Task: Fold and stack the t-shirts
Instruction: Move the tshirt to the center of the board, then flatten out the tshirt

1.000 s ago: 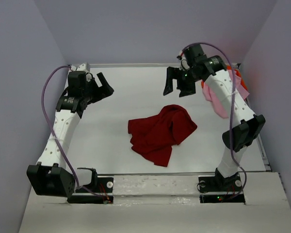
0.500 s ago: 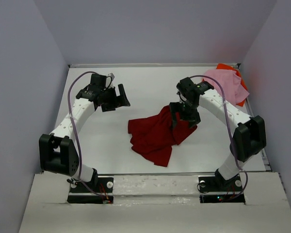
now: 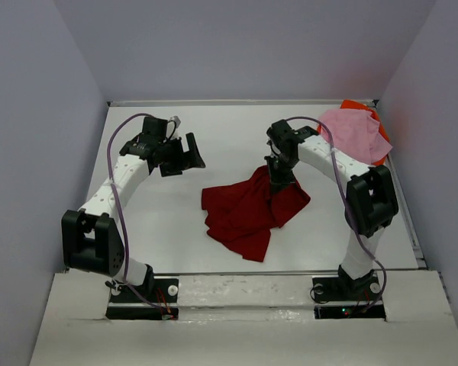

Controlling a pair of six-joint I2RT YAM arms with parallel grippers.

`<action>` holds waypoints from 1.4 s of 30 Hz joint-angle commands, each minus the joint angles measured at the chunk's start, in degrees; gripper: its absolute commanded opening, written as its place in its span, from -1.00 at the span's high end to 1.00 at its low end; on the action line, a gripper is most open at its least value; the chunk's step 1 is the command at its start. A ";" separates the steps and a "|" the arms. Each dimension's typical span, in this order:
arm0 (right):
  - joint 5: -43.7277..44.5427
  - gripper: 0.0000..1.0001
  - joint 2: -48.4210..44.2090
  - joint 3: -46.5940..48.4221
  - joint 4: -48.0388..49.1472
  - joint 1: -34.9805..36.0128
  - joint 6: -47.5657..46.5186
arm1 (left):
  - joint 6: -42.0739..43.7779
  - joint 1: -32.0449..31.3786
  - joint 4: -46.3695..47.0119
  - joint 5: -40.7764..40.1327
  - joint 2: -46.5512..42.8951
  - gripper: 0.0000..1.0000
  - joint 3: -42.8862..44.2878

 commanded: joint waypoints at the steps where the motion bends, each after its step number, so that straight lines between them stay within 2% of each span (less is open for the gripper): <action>1: -0.27 1.00 4.16 4.59 5.07 0.18 -0.31 | 0.05 -0.47 -0.01 1.86 -1.04 -0.98 -0.88; 8: 10.62 1.00 4.52 14.34 -3.70 -1.92 -4.79 | -0.03 -1.53 0.87 3.61 -1.57 -0.98 -1.75; 12: 14.67 1.00 5.22 17.17 -7.31 -3.77 -6.29 | -1.00 -5.30 2.10 4.75 0.01 -0.98 -2.28; 16: 13.27 1.00 4.43 14.80 -6.35 -6.14 -6.90 | -2.67 -9.52 3.42 5.81 2.73 -0.98 -2.55; 24: 11.86 1.00 3.03 11.54 -4.77 -6.15 -6.20 | -3.02 -16.64 0.00 -0.60 13.27 -0.98 -0.44; 30: 11.86 1.00 2.15 11.11 -4.50 -6.15 -6.11 | -3.02 -17.26 -0.36 -4.21 16.36 -0.97 -0.35; 31: 11.86 1.00 2.06 10.93 -4.59 -6.15 -6.11 | -3.02 -17.26 -0.10 -4.21 17.32 -0.77 -0.09; 32: 11.86 1.00 1.88 10.75 -4.42 -6.15 -6.11 | -2.94 -17.35 -0.01 -3.86 17.94 -0.41 0.09; 33: 11.86 1.00 1.79 10.58 -4.41 -6.15 -6.20 | -3.11 -17.35 -0.10 -4.03 18.55 0.15 0.87; 34: 11.95 1.00 1.79 10.40 -4.50 -6.15 -6.20 | -3.55 -17.26 -0.79 -5.25 19.34 0.93 1.49; 35: 12.30 1.00 1.79 9.88 -4.50 -6.15 -6.46 | -4.16 -17.26 -1.93 -6.05 20.05 1.00 2.10; 38: 14.49 1.00 2.32 8.65 -5.29 -7.98 -7.08 | -5.21 -17.00 -4.48 -10.08 18.57 1.00 4.65; 42: 15.55 1.00 2.58 3.74 -3.72 -15.35 -7.78 | -5.57 -13.06 -8.27 -15.98 15.40 1.00 5.89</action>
